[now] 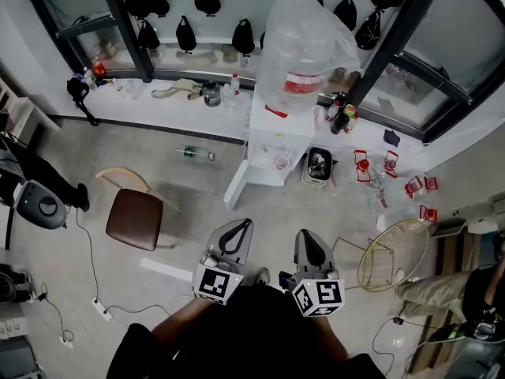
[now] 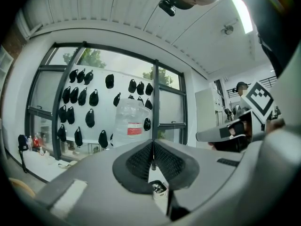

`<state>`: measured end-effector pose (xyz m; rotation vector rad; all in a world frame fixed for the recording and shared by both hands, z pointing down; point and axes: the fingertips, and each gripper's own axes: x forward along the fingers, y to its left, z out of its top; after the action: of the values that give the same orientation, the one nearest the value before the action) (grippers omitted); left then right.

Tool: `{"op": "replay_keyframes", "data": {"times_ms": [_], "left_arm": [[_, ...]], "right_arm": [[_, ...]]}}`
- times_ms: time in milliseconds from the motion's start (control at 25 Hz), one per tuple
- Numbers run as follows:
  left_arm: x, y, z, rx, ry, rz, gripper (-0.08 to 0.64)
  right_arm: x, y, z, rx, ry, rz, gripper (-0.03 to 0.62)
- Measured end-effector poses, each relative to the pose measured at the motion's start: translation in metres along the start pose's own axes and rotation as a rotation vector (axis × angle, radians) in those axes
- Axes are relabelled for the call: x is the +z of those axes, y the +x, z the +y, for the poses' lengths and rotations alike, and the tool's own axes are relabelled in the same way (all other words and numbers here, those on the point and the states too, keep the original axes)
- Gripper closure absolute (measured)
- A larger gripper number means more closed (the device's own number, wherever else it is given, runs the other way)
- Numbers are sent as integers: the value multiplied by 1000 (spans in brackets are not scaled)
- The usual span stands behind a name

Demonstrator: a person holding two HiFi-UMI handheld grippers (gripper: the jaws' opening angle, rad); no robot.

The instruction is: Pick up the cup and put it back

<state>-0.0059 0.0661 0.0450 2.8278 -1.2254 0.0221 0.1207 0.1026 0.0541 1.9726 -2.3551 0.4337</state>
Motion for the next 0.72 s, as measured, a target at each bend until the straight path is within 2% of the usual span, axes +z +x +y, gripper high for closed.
{"op": "replay_keyframes", "data": {"times_ms": [720], "left_arm": [[2,-11,6,9,-1,-22,552]], "right_arm": [[-6,-1,6,-25,12,-7,598]]}}
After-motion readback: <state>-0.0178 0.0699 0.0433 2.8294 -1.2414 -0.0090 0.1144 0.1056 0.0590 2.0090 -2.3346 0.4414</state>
